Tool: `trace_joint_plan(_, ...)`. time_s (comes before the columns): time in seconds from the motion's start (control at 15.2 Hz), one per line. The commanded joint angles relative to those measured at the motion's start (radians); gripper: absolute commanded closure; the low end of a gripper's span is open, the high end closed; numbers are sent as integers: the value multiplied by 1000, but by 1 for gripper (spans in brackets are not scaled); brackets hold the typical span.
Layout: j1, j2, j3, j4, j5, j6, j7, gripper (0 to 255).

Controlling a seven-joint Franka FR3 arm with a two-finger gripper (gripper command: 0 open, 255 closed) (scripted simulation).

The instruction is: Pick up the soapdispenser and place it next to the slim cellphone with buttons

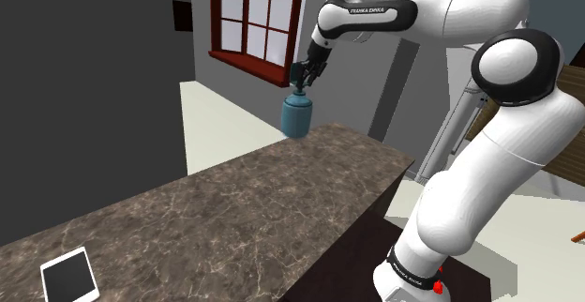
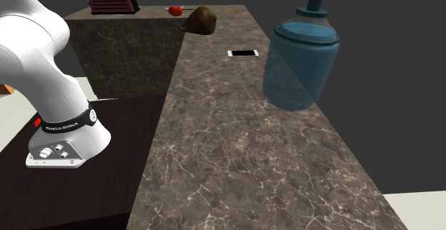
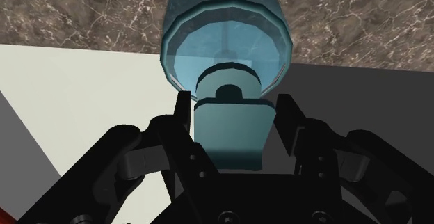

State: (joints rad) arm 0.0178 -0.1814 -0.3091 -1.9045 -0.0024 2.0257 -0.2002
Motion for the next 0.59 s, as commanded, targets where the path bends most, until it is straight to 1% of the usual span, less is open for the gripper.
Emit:
trace_joint_plan(0.0, 1, 4, 1, 32, 1, -27, 2, 255)
trace_joint_plan(0.53, 3, 23, 1, 160, 6, -137, 2, 255)
